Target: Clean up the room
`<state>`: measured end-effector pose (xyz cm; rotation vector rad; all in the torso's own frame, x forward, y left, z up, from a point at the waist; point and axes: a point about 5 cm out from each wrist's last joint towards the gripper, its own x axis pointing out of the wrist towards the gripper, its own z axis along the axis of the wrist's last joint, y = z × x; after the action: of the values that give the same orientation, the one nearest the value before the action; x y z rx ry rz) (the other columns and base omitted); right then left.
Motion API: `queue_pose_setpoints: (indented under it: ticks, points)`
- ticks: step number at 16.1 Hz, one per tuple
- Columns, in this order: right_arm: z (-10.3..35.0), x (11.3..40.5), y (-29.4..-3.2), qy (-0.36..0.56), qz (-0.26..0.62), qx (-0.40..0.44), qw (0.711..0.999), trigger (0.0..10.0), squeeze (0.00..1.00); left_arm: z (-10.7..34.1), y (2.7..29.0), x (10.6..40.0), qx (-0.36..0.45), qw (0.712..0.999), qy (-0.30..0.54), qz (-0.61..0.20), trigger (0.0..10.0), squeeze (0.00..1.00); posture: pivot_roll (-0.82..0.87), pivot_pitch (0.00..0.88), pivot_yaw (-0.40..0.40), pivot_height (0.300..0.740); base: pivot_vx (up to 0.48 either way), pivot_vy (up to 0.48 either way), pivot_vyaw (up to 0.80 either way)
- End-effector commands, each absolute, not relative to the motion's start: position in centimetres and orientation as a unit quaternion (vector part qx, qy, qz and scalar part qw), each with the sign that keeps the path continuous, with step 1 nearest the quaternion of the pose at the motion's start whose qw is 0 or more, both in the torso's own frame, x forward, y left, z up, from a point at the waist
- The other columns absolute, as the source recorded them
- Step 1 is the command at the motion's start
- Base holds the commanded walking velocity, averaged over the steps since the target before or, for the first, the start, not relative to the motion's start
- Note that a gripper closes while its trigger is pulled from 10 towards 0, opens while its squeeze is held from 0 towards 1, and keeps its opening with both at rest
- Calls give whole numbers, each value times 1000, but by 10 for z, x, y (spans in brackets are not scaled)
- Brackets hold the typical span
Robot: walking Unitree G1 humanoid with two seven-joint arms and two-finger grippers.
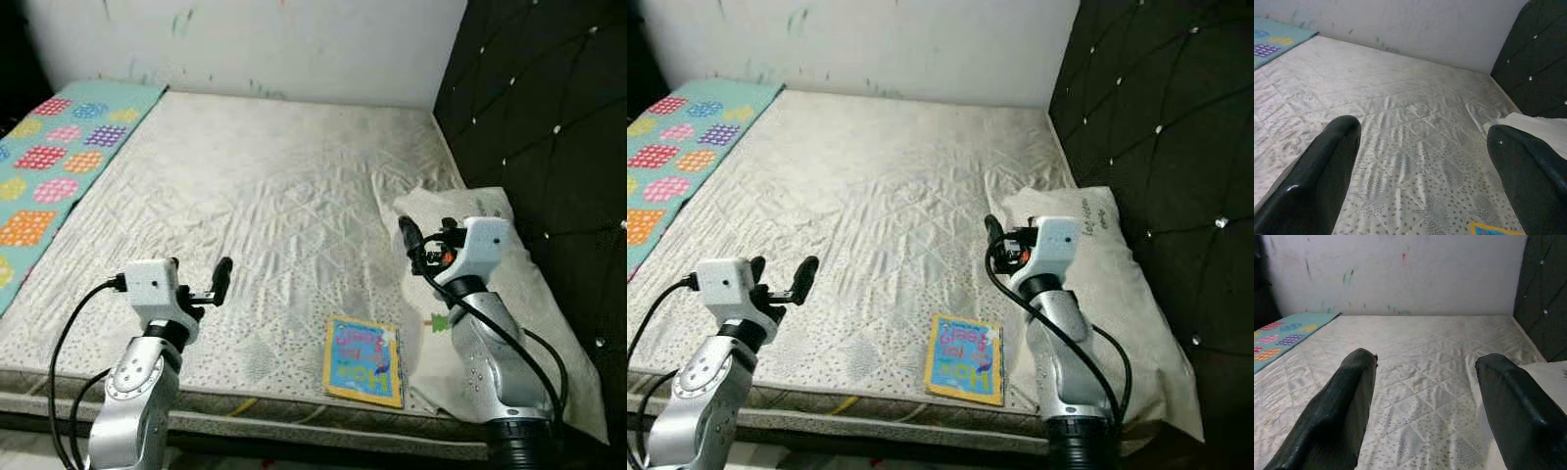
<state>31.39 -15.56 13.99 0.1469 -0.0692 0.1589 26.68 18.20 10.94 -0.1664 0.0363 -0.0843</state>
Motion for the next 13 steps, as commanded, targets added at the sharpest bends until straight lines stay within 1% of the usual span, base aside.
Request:
queue_pose_setpoints:
  ticks: [1, 7, 8, 9, 13]
  points:
    - [142, 314, -156, -37, 76, 71, 994, 10000, 0, 113, 181, 267, -81, 996, 14, -45, 10000, 0, -97, 0, -9, 740, 0, 296, 0]
    - [143, 315, -156, -37, 75, 71, 994, 10000, 0, 114, 181, 267, -83, 995, 14, -45, 10000, 0, -97, 0, -9, 740, 0, 301, 0]
    - [140, 314, -160, -24, 75, 67, 995, 10000, 0, 114, 181, 267, -100, 994, 20, -34, 10000, 0, -107, 0, -12, 740, 0, 349, -531]
    - [140, 314, -160, -24, 75, 67, 995, 10000, 0, 114, 181, 268, -101, 994, 20, -33, 10000, 0, -108, 0, -13, 740, 0, 349, -506]
    - [141, 315, -161, -23, 75, 64, 995, 10000, 0, 115, 182, 270, -104, 994, 21, -30, 10000, 0, -109, 0, -17, 740, 0, 373, 0]
